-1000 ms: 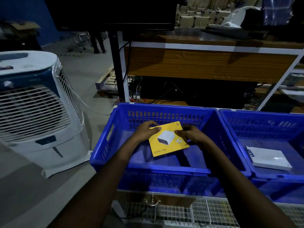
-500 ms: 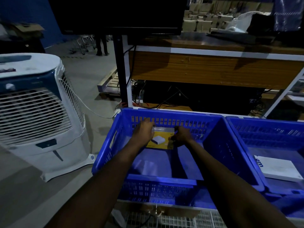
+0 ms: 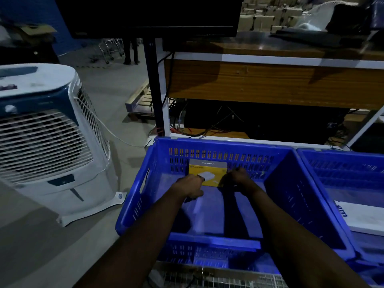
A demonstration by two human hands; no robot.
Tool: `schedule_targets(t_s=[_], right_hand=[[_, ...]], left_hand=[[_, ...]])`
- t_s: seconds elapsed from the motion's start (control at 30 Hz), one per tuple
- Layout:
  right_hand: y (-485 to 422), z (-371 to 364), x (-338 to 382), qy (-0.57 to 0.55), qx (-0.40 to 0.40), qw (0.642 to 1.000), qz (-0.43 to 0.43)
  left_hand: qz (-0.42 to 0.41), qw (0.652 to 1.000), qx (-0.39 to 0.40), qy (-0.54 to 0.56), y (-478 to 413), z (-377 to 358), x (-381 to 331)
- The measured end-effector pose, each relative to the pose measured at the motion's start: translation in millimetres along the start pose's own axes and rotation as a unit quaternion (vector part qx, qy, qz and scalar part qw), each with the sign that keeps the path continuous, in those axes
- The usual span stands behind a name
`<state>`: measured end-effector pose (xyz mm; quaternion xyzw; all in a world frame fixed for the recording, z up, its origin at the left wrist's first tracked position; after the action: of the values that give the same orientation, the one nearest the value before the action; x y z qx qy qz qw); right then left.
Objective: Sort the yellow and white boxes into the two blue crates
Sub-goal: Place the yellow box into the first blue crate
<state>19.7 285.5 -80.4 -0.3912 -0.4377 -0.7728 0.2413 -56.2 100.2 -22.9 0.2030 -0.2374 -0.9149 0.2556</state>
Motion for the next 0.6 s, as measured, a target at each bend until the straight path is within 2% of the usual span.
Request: schedule_targets(t_s=[0.13,0.27,0.37,0.47,0.6], right_hand=[[27,-14,29,-0.032,-0.002,0.999,0.0],[47,-59,59,-0.033,0.078,0.996,-0.01],[53,-91,77,0.002,0.133,0.991,-0.003],[56,-116,88,0.065,0.187,0.98,0.007],[63,-114,82,0.095,0.196,0.976,-0.012]], left_hand=[[0.019,0.999,-0.032,0.004,-1,6,10],[0.06,0.997,-0.055,0.009,1,12,21],[0.103,0.991,-0.063,0.051,5,13,35],[0.123,0.99,-0.061,0.035,10,12,45],[0.138,0.988,-0.059,0.042,12,12,52]])
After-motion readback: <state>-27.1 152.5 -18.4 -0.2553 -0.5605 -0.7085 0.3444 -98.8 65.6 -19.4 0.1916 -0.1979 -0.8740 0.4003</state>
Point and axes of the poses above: each hand's wrist, its own y-axis away from the middle knuckle, its own z-axis out of the back of the hand, x = y × z, the point moved 9 cm from there along -y, towards the middle knuckle, and after that the axes turned 11 degrees about x, right-handed, at the moved point
